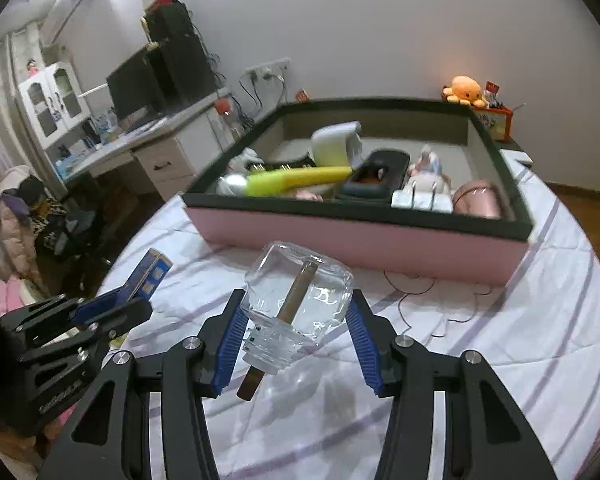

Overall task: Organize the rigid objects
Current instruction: 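Close left tool on the blue lighter while right tool grasps the glass bottle, then lift the lighter and bottle and carry both over the pink box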

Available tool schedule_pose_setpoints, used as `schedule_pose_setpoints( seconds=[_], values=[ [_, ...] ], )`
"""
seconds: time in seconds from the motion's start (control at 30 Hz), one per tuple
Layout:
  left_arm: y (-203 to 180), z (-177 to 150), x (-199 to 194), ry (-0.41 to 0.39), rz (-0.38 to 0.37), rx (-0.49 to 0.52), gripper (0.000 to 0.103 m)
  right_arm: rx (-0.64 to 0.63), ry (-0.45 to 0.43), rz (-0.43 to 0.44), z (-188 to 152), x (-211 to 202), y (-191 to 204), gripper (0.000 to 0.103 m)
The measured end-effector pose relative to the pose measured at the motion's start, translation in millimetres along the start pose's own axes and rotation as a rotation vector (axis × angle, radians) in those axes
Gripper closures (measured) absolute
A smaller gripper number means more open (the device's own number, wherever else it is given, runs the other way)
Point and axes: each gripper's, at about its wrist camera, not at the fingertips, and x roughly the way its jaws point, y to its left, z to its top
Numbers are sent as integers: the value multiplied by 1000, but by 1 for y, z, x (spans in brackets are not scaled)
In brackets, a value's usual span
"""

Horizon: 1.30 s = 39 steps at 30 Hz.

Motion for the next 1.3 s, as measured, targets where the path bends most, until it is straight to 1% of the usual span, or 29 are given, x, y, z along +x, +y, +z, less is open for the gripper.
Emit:
schedule_pose_setpoints(
  seconds=[0.1, 0.17, 0.2, 0.23, 0.3, 0.43, 0.5, 0.6, 0.73, 0.87, 0.93, 1.17, 1.3],
  values=[
    [-5, 5, -22, -43, 4, 1, 83, -5, -61, 6, 4, -25, 3, 51],
    [-9, 9, -43, -89, 9, 2, 83, 8, -125, 50, 6, -49, 2, 51],
    [-11, 13, -54, -115, 16, 0, 83, 4, -150, 57, 8, -57, 4, 51],
    [-13, 16, -64, -137, 19, 5, 83, -10, -188, 50, 9, -70, 7, 51],
    [-17, 21, -84, -182, 31, 2, 83, -28, -221, 55, 10, -91, 13, 51],
    [-31, 30, -133, -290, 48, 20, 83, -83, -327, 39, 12, -137, 30, 51],
    [-36, 33, -151, -327, 59, 25, 83, -103, -357, 35, 15, -155, 38, 51],
    [-41, 34, -183, -410, 98, 5, 83, -130, -410, 38, 17, -180, 48, 51],
    [-48, 39, -216, -488, 152, 12, 83, -163, -482, 22, 15, -209, 59, 51],
    [-56, 45, -234, -530, 173, 29, 83, -193, -552, -3, 14, -232, 65, 51],
    [-58, 48, -243, -561, 170, 27, 83, -198, -567, -2, 17, -238, 66, 51],
    [-71, 62, -242, -566, 166, 70, 83, -206, -585, -7, 27, -241, 64, 51],
    [-73, 71, -229, -551, 181, 80, 83, -204, -574, 0, 33, -233, 59, 51]
  ],
)
